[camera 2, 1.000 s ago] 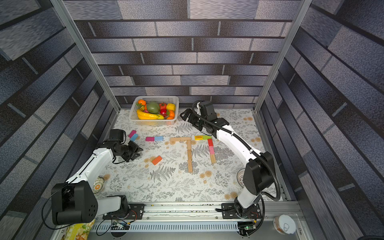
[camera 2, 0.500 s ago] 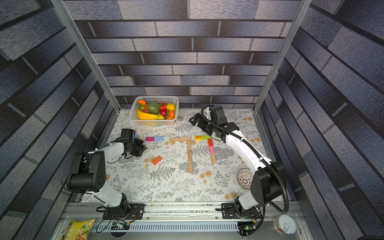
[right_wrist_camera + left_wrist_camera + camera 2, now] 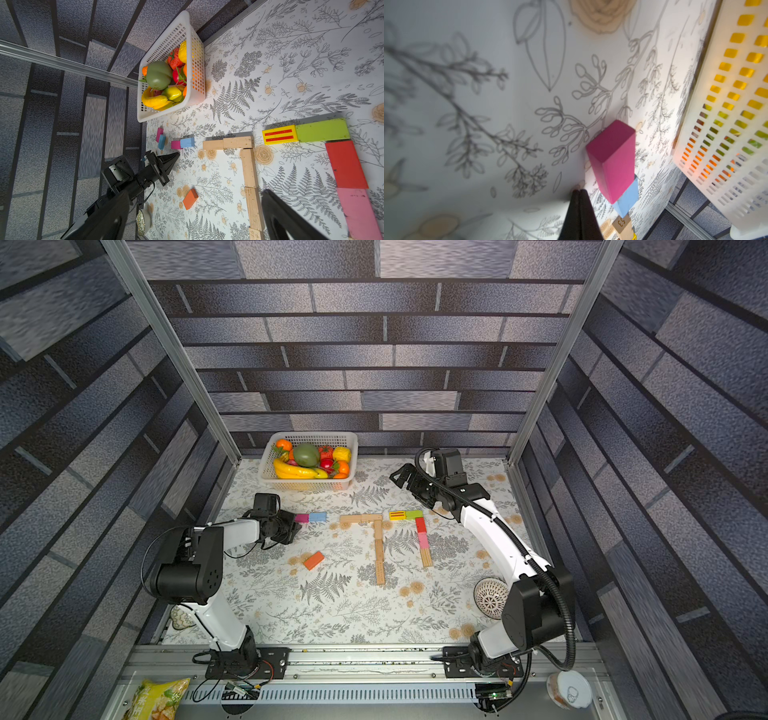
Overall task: Assemble the number 7 with building blocks
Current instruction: Adjust the building block at the center of the board.
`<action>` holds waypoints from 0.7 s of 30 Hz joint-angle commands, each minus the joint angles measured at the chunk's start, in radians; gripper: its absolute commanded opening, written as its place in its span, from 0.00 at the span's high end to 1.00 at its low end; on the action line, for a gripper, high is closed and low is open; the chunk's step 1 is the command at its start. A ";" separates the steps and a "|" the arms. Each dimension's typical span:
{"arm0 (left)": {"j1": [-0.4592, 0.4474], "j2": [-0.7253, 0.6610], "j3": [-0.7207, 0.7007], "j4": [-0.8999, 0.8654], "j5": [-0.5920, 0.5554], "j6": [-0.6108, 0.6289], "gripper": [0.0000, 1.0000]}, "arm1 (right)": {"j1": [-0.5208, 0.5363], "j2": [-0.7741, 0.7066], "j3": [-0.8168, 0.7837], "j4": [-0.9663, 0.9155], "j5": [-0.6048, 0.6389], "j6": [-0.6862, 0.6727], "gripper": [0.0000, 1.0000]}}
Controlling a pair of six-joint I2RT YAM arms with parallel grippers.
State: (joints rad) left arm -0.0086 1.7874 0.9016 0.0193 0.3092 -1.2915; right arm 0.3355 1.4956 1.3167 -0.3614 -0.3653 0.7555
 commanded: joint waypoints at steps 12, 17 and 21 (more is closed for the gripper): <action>-0.052 0.048 -0.013 -0.008 -0.025 -0.033 1.00 | -0.016 0.005 -0.017 0.002 -0.036 -0.011 0.00; -0.066 0.063 -0.009 0.012 -0.018 -0.047 1.00 | -0.015 0.007 -0.023 0.015 -0.040 -0.001 0.00; -0.053 0.060 0.000 -0.004 -0.009 -0.028 1.00 | -0.016 -0.003 -0.039 0.022 -0.041 0.007 0.00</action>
State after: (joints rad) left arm -0.0704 1.8168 0.9108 0.0837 0.3080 -1.3193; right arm 0.3267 1.4956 1.2964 -0.3542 -0.3950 0.7544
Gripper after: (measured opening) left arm 0.038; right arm 0.999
